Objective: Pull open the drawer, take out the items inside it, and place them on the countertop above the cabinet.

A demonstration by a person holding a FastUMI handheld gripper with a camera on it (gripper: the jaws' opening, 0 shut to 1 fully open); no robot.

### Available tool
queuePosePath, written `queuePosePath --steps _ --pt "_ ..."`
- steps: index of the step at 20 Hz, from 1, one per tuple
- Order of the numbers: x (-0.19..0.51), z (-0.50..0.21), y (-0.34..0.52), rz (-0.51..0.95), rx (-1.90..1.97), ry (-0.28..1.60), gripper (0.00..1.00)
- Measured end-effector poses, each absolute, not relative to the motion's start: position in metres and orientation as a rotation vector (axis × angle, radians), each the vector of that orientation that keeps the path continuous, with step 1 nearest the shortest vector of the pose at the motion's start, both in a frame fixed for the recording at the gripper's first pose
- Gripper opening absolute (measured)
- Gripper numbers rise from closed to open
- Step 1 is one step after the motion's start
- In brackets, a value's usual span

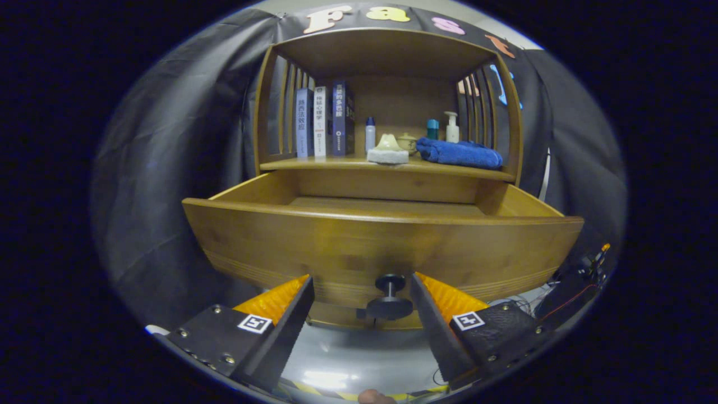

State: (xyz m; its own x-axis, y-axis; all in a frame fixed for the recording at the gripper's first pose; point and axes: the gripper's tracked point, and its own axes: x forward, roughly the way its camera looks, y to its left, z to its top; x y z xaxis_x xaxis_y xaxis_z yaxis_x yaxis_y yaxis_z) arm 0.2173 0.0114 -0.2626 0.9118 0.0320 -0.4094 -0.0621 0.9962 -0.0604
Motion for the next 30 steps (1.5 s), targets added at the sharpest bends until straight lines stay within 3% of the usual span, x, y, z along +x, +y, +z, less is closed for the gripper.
queuePosePath --steps 7,30 --pt "0.225 -0.280 0.006 -0.038 0.000 0.425 1.00" --pt "0.332 -0.281 0.008 -0.050 -0.035 0.375 0.99"
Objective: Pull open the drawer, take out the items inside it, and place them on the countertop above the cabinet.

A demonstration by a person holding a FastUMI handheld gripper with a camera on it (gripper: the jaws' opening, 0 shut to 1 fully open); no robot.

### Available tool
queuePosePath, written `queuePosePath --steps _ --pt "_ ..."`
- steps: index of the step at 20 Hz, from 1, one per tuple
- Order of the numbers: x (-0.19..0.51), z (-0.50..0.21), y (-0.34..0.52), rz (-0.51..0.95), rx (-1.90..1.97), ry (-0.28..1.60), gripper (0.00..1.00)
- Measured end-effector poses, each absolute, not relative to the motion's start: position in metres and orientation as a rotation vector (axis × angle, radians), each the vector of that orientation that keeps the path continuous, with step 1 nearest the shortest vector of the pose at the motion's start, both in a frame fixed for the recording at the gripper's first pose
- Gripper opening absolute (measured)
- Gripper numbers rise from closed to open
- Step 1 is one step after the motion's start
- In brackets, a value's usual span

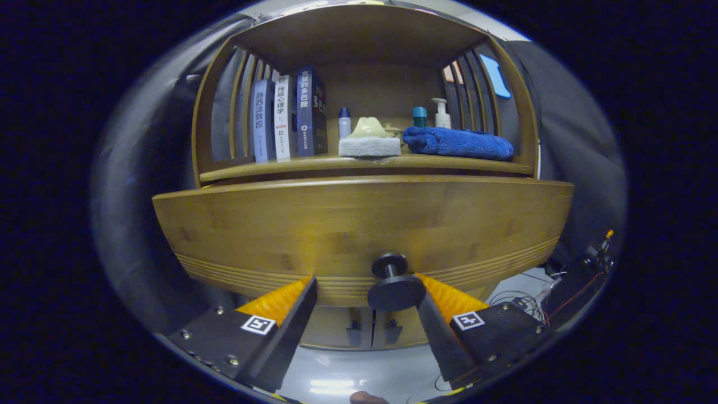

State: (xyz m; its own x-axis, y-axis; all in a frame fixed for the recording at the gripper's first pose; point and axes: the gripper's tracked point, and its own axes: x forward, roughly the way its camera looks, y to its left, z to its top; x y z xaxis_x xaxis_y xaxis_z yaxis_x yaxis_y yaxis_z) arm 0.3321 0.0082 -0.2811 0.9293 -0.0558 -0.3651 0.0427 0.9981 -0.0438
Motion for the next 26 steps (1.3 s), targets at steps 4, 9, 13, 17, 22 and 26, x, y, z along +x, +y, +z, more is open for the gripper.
queuePosePath --steps 4,9,13,17,22,26 --pt "0.352 -0.283 0.009 -0.055 -0.024 0.388 0.99" --pt "0.369 -0.284 0.009 -0.056 -0.026 0.389 0.99" --pt "0.382 -0.285 0.009 -0.057 -0.027 0.394 0.99" --pt "0.392 -0.287 0.010 -0.058 -0.027 0.408 0.99" --pt "0.404 -0.287 0.011 -0.071 -0.034 0.416 1.00" --pt "0.404 -0.287 0.012 -0.073 -0.027 0.416 0.99"
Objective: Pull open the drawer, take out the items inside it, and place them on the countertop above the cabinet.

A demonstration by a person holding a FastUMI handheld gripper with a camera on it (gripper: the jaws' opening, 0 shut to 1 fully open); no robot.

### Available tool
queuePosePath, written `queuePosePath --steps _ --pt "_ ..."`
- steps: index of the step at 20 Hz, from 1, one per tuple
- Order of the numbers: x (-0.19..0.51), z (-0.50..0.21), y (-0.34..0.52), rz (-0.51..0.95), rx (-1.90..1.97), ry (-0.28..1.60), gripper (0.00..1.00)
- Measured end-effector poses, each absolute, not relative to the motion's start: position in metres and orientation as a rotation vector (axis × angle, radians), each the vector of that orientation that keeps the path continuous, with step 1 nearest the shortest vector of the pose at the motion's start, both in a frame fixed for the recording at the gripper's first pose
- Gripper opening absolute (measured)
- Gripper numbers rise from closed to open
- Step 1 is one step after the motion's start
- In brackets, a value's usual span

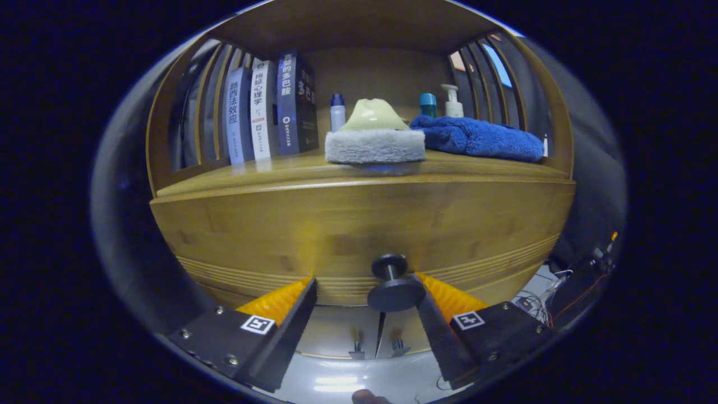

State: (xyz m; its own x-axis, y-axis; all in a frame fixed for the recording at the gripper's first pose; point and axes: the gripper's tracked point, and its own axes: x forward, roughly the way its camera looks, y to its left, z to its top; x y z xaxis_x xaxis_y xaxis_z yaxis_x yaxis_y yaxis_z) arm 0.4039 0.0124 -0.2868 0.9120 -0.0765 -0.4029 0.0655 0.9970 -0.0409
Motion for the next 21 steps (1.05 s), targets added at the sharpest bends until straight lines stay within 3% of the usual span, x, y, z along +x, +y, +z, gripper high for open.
queuePosePath --steps 10,21 --pt "0.339 -0.242 0.021 0.014 0.065 0.373 1.00" --pt "0.232 -0.093 0.005 0.031 0.061 0.187 0.99"
